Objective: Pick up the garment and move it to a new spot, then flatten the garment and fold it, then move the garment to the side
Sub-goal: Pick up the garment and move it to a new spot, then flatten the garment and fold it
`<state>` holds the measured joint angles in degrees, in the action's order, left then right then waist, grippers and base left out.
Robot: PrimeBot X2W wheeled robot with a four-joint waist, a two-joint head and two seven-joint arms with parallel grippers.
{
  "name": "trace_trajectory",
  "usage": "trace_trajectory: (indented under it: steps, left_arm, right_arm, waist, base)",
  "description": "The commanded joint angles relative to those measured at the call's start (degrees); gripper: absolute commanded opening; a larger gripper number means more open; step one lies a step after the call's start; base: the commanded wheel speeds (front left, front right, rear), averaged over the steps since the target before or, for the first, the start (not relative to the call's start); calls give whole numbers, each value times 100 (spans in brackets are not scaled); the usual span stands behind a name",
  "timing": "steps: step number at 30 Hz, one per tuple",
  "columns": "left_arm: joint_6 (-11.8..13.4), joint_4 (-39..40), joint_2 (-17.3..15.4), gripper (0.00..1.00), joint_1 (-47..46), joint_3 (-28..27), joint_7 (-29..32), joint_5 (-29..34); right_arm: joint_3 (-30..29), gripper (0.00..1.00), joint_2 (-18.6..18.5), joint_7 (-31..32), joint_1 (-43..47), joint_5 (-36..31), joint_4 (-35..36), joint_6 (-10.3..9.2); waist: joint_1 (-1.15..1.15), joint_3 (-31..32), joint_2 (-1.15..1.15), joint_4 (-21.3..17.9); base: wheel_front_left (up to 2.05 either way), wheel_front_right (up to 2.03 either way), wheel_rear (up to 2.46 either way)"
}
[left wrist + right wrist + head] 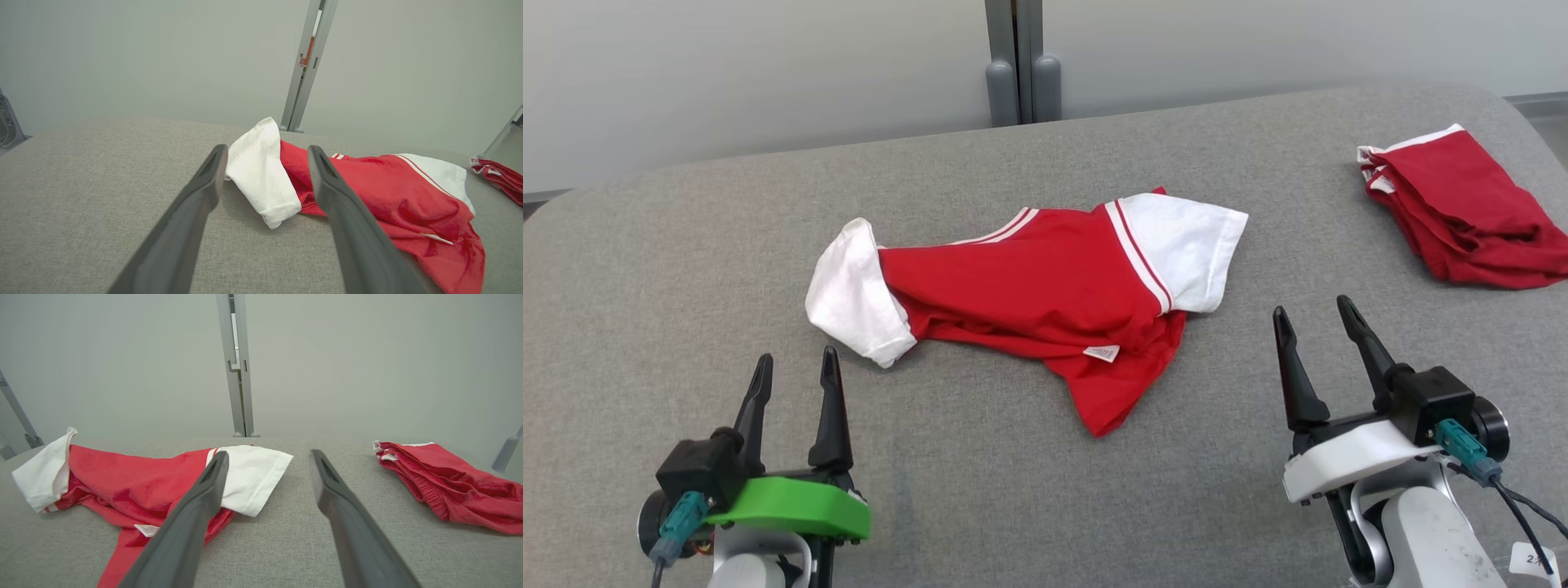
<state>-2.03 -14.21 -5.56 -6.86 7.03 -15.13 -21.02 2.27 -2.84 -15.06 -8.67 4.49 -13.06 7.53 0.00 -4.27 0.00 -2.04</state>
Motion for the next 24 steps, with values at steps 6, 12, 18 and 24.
trace_trajectory:
  steps: [6, 12, 18, 24]
  left_arm:
    - [95, 358, 180, 100, 539, -164, -1, 189]
    - [179, 528, 236, 100, 813, -184, -1, 249]
    - [193, 551, 254, 100, 943, -148, -1, 267]
    - [197, 515, 263, 100, 973, -137, -2, 267]
  right_arm:
    - [147, 100, -9, -15, 284, 243, 20, -9]
    - [332, 100, -9, -16, 413, 367, -34, -9]
    - [408, 100, -10, -16, 432, 408, -126, -9]
    - [413, 100, -10, -16, 420, 407, -203, -9]
  waist:
    - [0, 151, 0, 39]
    - [0, 225, 0, 10]
    - [0, 288, 0, -8]
    - [0, 303, 0, 25]
  base:
    - [0, 0, 0]
    - [0, 0, 0]
    - [0, 0, 0]
    - [0, 0, 0]
